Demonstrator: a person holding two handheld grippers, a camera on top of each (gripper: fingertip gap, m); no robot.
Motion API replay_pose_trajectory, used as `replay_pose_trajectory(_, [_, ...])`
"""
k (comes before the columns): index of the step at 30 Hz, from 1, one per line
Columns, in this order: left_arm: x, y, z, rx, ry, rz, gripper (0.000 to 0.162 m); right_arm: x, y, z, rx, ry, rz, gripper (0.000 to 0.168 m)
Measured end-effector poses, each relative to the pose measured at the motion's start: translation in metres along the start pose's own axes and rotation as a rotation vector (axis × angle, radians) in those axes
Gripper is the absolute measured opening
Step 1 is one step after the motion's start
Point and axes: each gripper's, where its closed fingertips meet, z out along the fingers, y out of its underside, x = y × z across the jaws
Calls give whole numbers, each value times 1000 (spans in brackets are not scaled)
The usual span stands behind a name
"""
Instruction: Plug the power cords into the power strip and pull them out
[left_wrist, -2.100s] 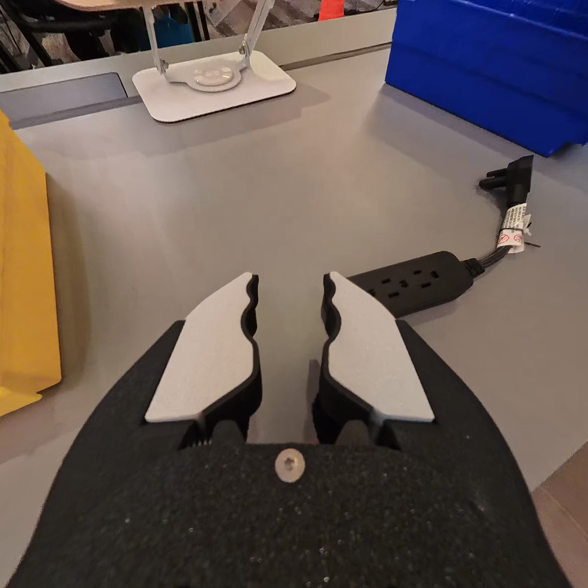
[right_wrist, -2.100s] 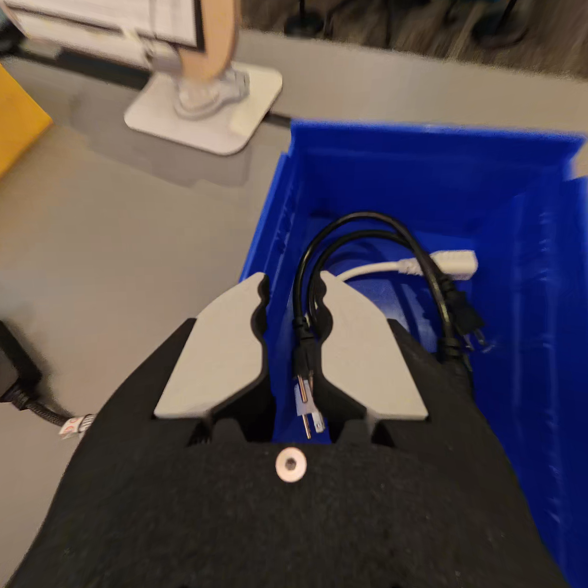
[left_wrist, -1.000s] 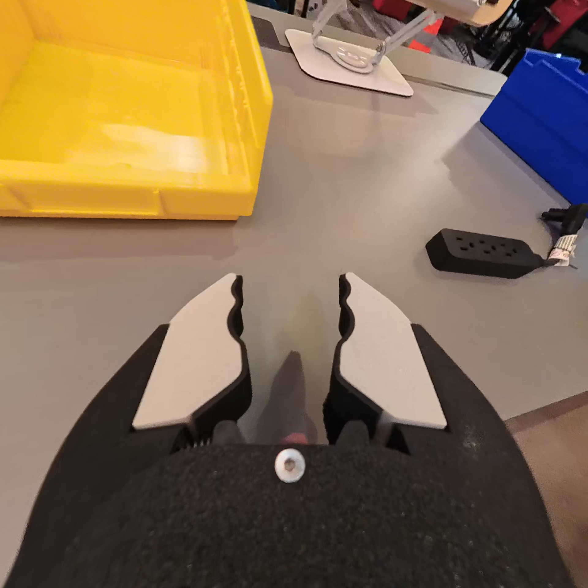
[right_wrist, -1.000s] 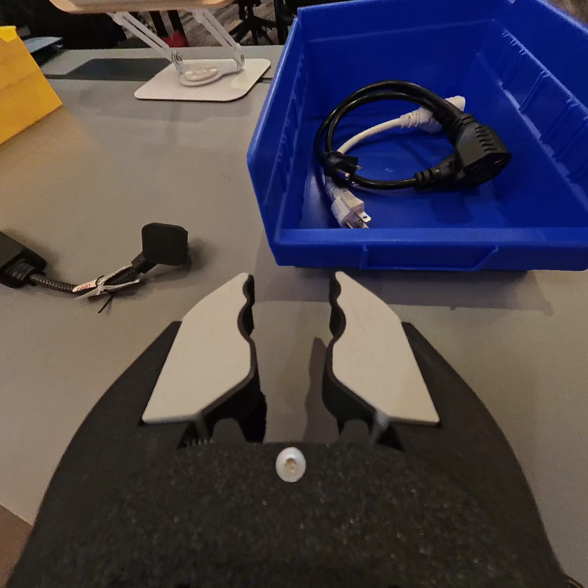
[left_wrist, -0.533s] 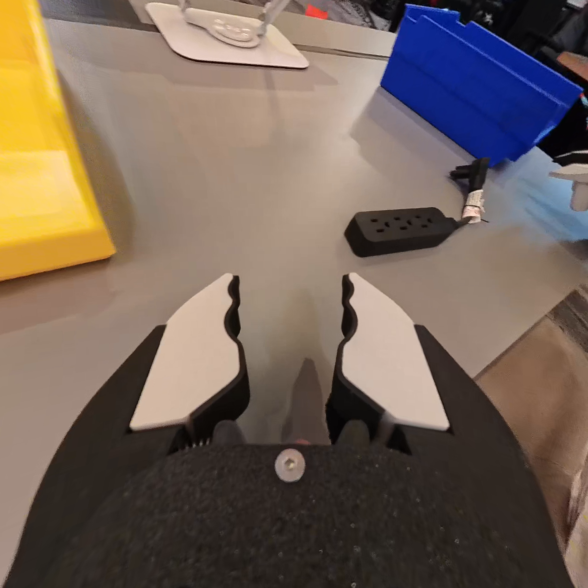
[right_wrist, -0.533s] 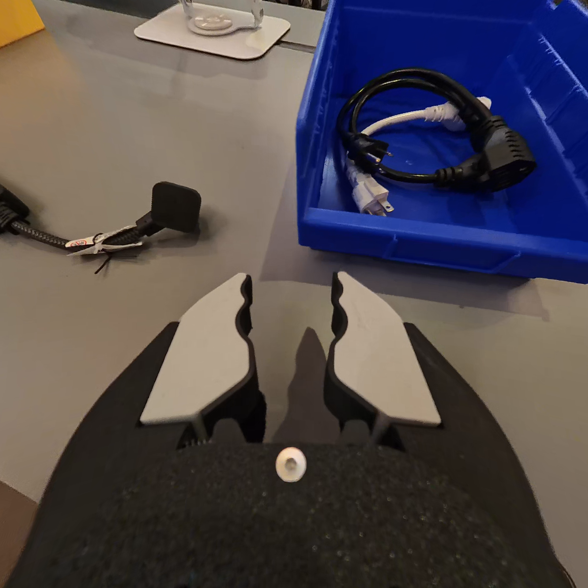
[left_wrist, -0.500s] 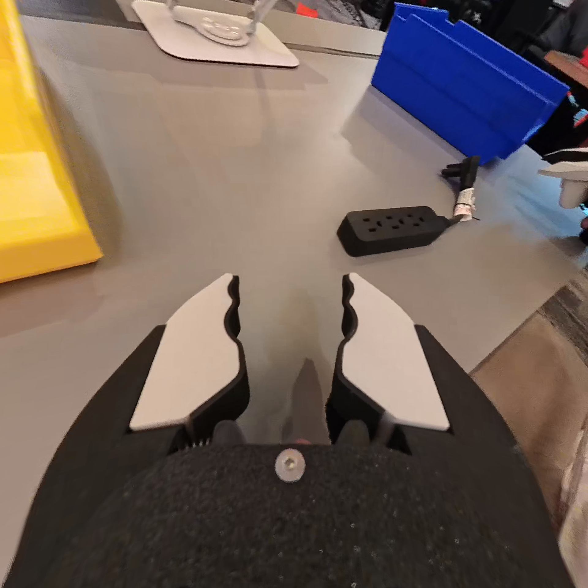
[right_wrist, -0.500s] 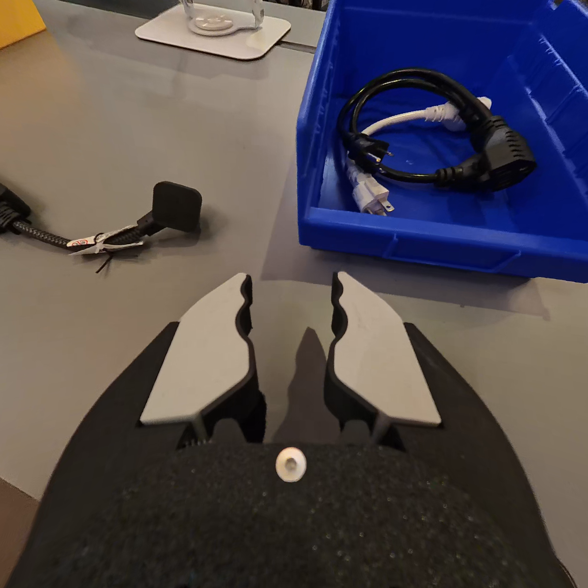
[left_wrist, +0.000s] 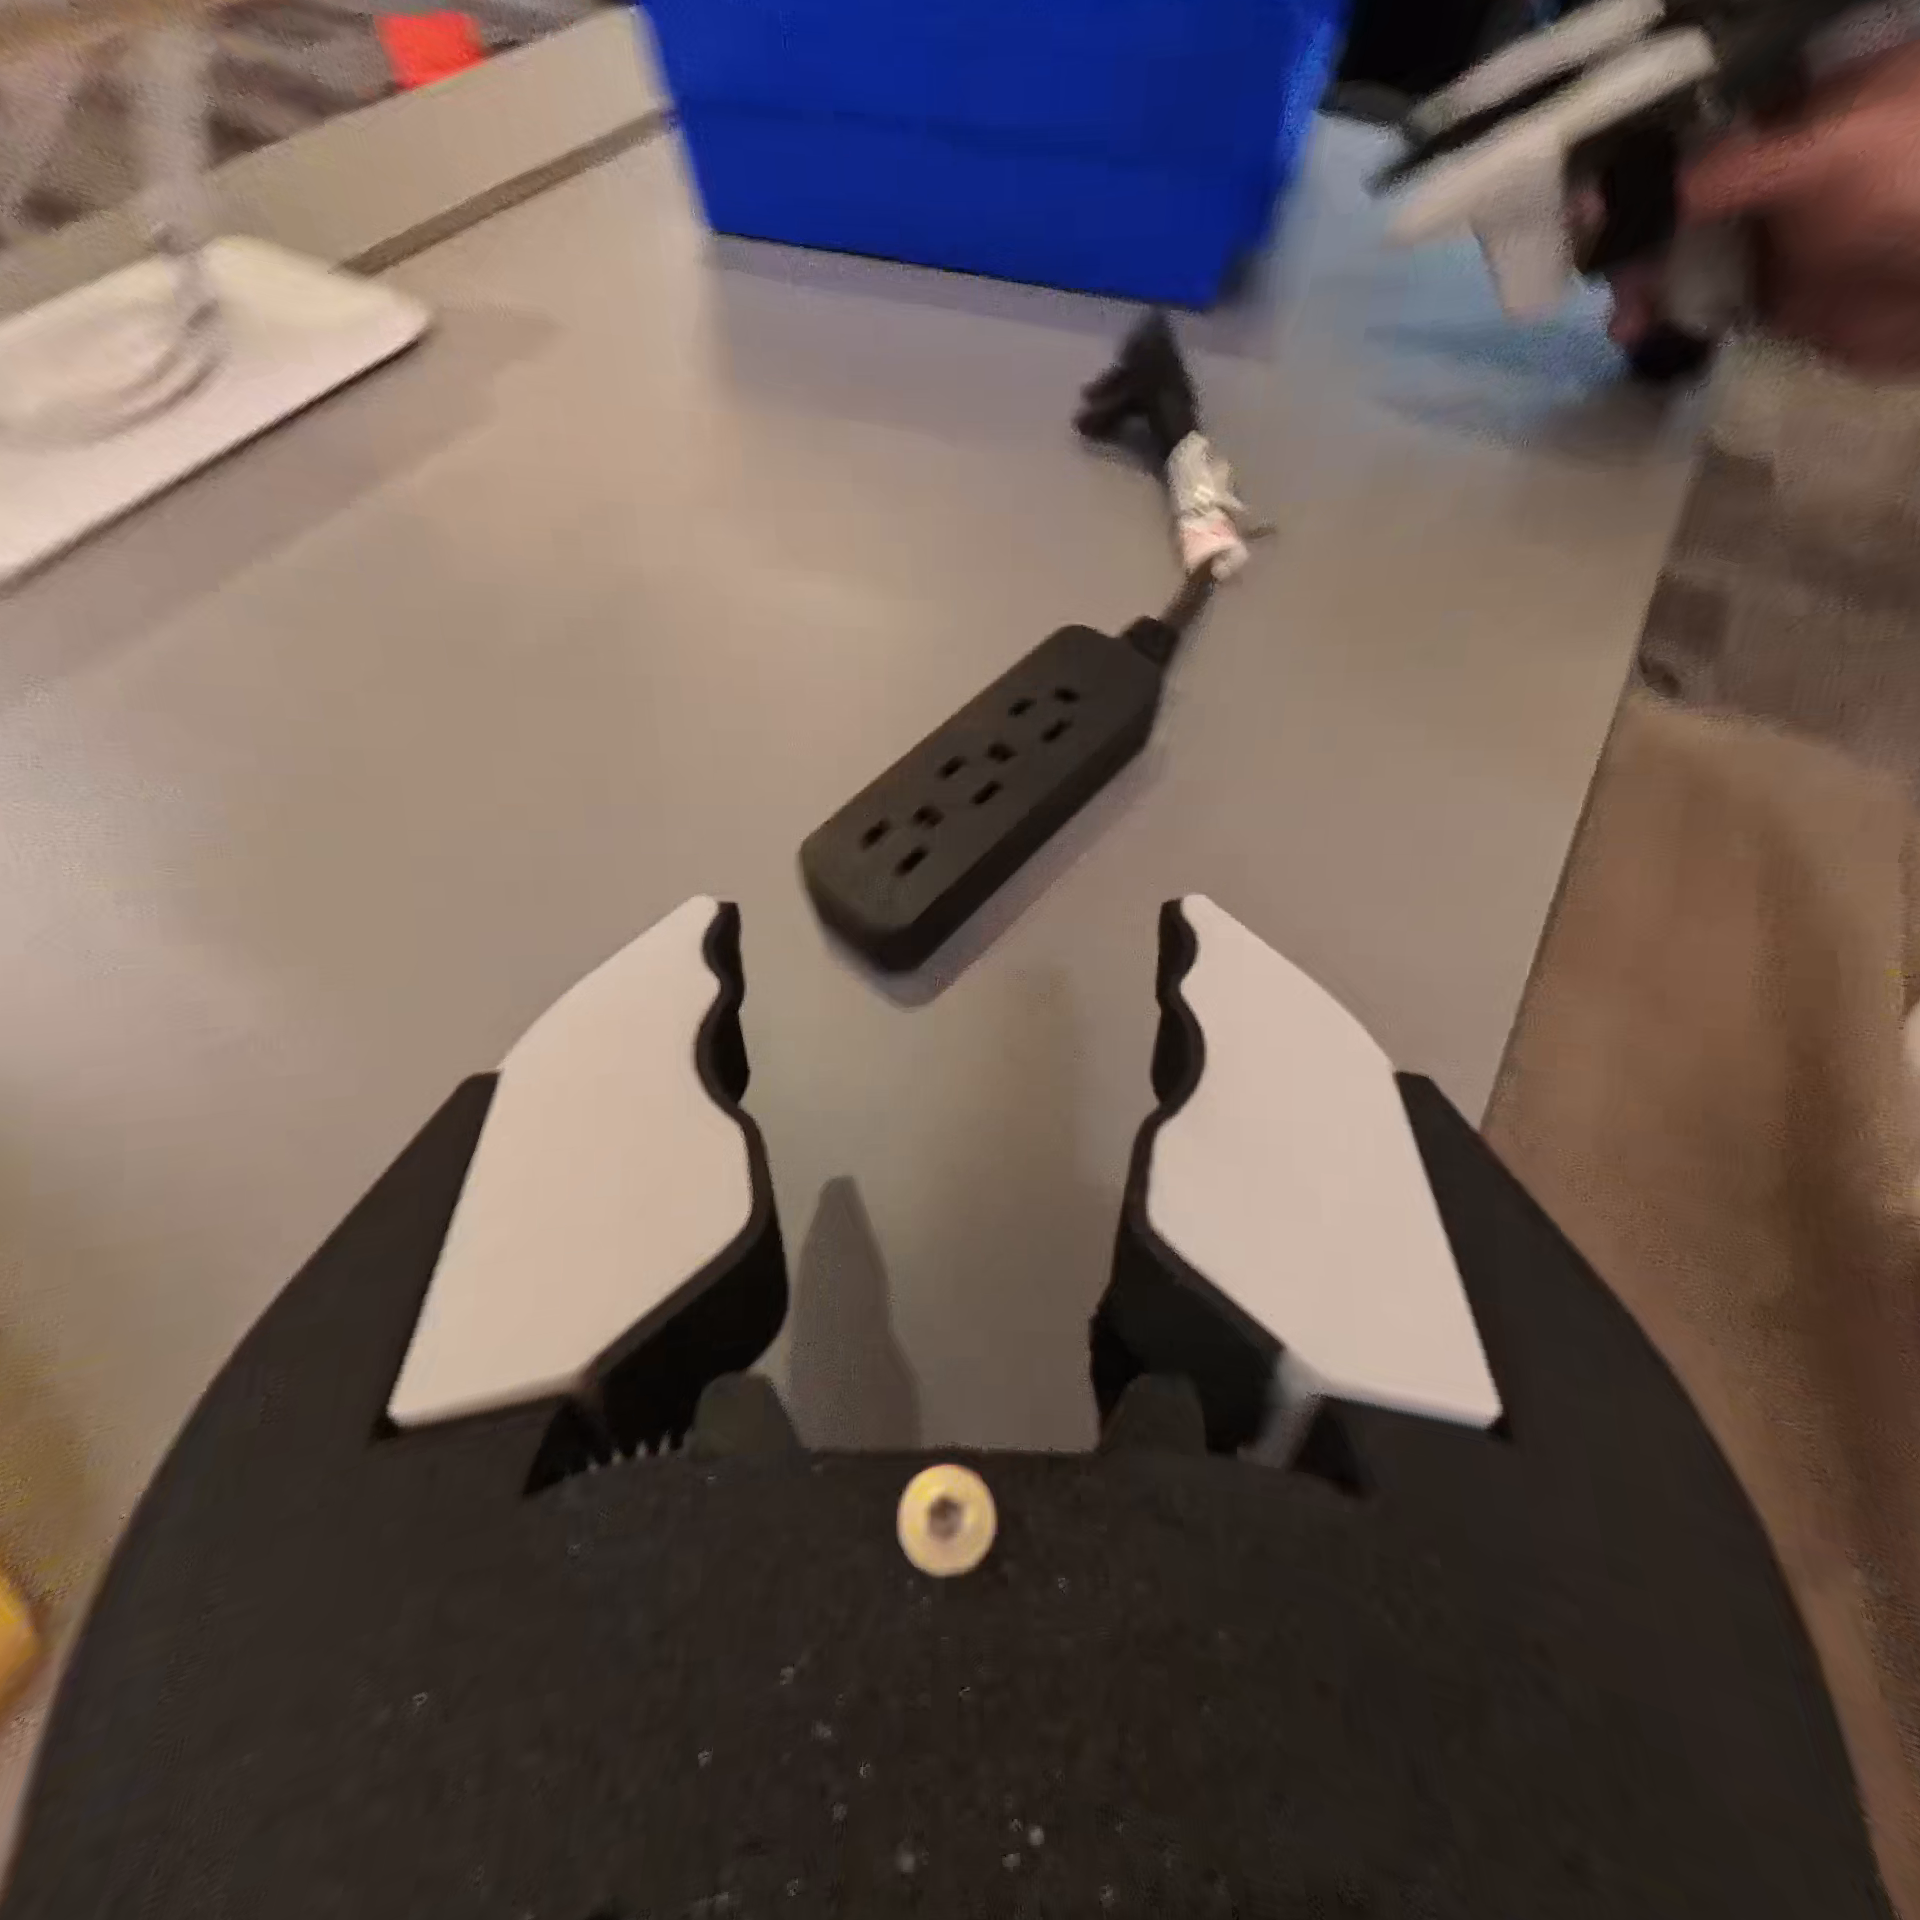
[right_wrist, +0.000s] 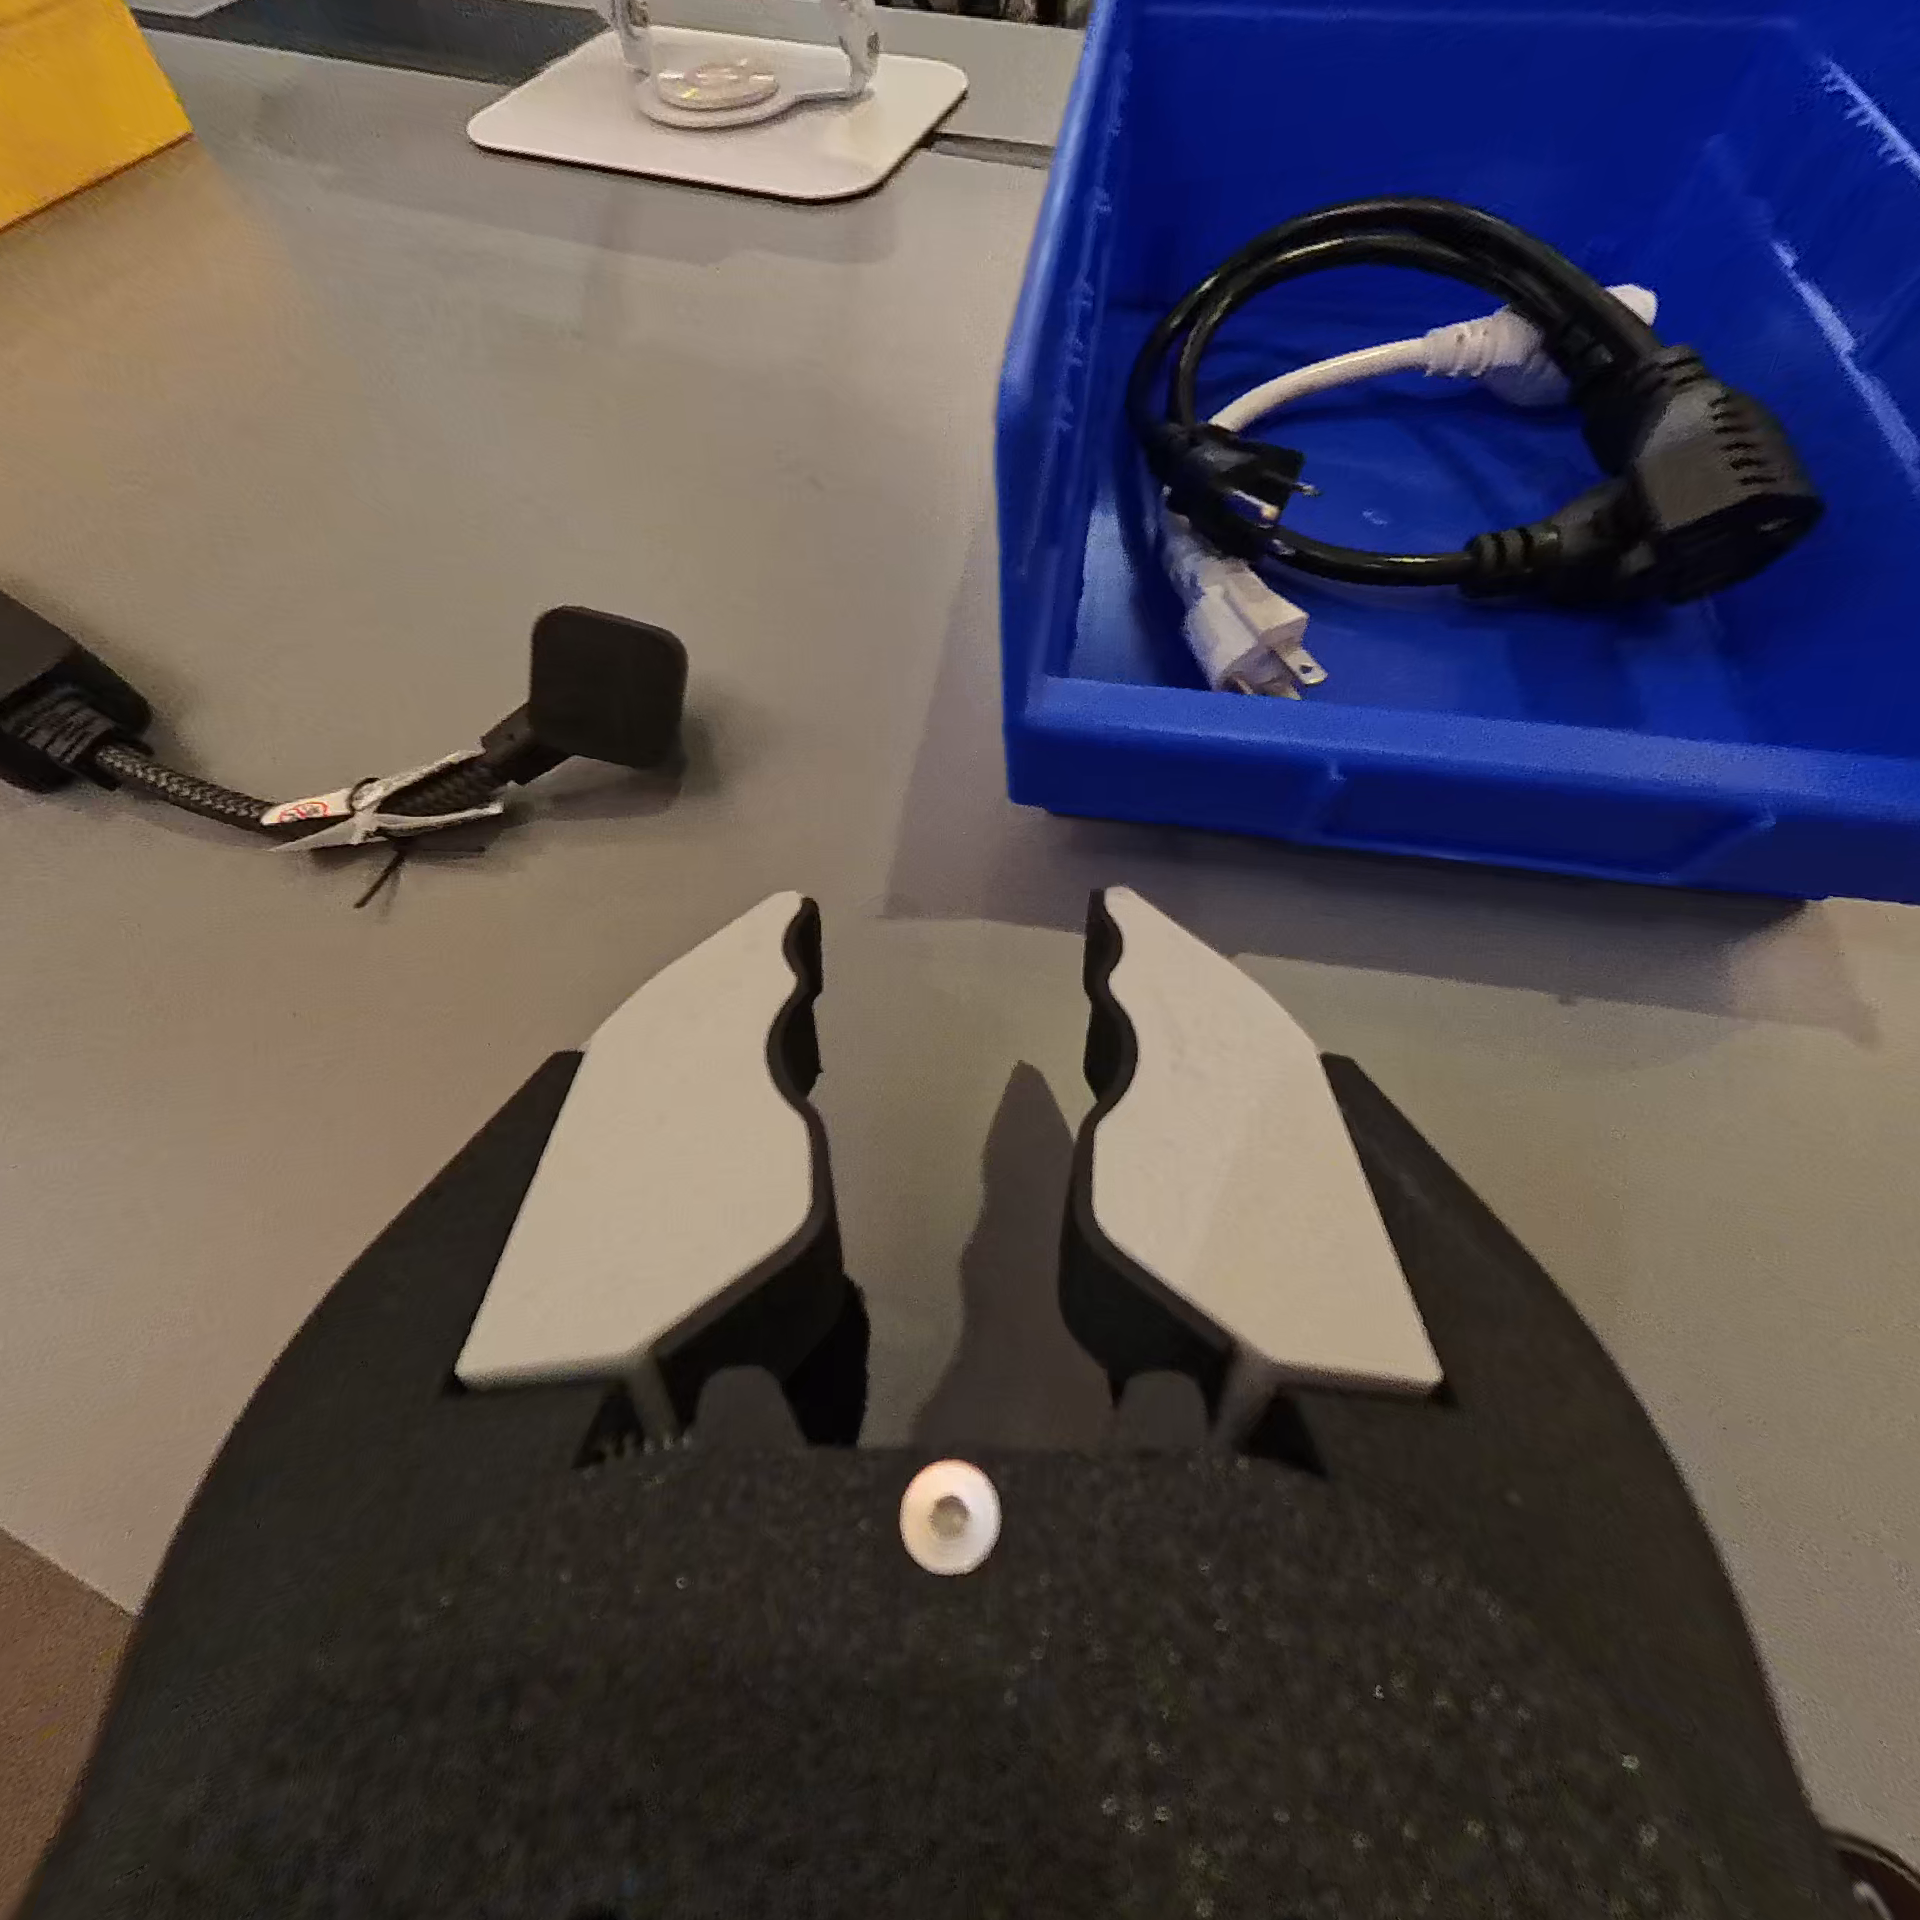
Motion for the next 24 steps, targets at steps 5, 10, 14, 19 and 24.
replay_pose_trajectory(5, [25,-4,60,-213,284,353,73,-9,-8,9,16,-50,1,47])
replay_pose_trajectory(10, [10,14,99,-414,371,396,52,-10,-12,14,25,-82,31,45])
replay_pose_trajectory(14, [-17,11,106,-470,308,434,45,-10,-11,15,18,-100,42,43])
replay_pose_trajectory(19, [-89,2,117,-483,182,468,44,-10,-10,16,10,-116,60,41])
replay_pose_trajectory(24, [-117,-6,132,-451,223,433,44,-10,-11,15,19,-118,69,40])
